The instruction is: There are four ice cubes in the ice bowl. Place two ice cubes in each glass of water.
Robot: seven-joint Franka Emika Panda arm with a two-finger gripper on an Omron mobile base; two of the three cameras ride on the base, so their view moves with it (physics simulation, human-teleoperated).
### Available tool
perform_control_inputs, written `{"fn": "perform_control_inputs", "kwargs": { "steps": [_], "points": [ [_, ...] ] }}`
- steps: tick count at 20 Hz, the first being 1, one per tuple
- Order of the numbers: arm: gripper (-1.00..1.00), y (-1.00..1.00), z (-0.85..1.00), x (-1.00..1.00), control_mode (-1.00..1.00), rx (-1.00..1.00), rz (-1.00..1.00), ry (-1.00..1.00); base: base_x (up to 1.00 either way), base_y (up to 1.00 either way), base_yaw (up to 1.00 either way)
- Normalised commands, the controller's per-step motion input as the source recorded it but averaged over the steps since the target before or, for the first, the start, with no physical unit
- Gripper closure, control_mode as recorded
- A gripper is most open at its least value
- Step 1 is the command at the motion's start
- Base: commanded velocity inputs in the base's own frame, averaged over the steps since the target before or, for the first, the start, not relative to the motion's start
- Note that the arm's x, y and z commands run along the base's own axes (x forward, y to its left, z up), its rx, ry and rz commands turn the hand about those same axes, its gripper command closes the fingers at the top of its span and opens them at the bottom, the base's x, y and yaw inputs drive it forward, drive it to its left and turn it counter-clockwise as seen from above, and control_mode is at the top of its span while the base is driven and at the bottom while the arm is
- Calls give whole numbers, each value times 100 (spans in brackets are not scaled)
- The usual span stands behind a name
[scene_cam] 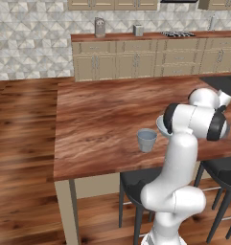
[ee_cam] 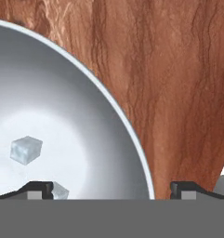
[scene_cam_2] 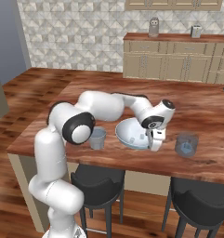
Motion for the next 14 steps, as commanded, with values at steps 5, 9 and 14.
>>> {"fn": "perform_control_inputs", "kwargs": {
  "steps": [5,9,14],
  "points": [
    [-100,0,0,0,-100,0,0,0,0,0,0],
    [-100,-5,0,0,-100,0,0,0,0,0,0],
    [-100,-25,-2,-5,-100,0,0,0,0,0,0]
  ]
}}
